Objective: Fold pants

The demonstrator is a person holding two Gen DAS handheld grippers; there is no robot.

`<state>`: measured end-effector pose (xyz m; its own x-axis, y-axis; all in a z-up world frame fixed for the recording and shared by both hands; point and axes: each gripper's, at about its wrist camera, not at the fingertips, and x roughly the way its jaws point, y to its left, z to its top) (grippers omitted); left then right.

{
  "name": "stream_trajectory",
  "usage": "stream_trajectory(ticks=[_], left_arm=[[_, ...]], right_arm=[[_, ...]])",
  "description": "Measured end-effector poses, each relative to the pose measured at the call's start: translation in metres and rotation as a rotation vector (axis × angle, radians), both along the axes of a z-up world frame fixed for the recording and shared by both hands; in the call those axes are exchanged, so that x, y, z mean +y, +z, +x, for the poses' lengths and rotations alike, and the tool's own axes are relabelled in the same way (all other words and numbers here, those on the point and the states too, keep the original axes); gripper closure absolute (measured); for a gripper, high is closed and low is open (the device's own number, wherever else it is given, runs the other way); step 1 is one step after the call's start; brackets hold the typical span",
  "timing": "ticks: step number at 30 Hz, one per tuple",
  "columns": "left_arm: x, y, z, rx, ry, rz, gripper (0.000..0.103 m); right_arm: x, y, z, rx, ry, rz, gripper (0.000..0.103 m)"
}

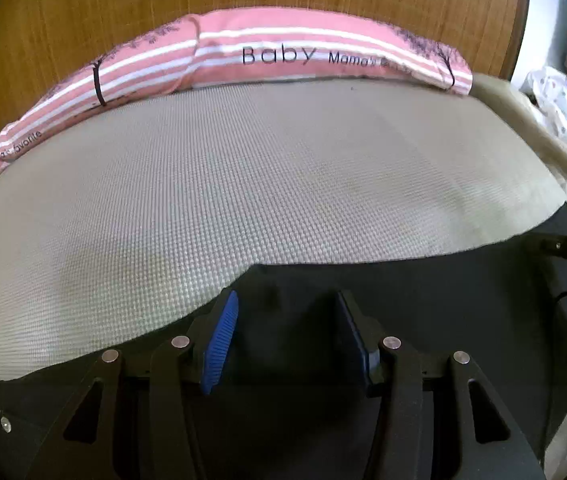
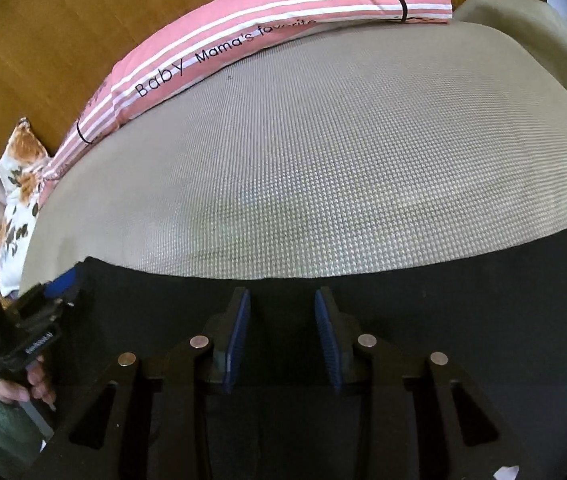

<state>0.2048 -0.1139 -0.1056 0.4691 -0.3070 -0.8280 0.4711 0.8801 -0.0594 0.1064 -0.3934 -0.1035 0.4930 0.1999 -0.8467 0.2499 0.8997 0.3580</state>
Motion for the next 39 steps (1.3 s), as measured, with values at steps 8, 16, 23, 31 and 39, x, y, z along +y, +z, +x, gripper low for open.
stream_trajectory(ticks=[8, 16, 23, 31, 39], left_arm=[[-0.001, 0.023, -0.017, -0.006, 0.01, -0.023, 0.052], [-0.031, 0.046, -0.077, 0.006, -0.066, -0.098, 0.051], [-0.068, 0.041, -0.129, 0.028, -0.193, -0.076, 0.051], [-0.094, 0.034, -0.151, 0.055, -0.253, -0.052, 0.051], [-0.116, 0.022, -0.163, 0.055, -0.294, 0.012, 0.051]], right_arm=[[-0.037, 0.048, -0.051, -0.104, -0.099, 0.188, 0.067], [-0.089, 0.061, -0.148, -0.093, -0.268, 0.202, 0.067], [-0.118, 0.031, -0.224, -0.06, -0.433, 0.247, 0.067], [-0.148, 0.0, -0.264, -0.079, -0.561, 0.319, 0.067], [-0.174, -0.025, -0.265, -0.107, -0.625, 0.366, 0.068]])
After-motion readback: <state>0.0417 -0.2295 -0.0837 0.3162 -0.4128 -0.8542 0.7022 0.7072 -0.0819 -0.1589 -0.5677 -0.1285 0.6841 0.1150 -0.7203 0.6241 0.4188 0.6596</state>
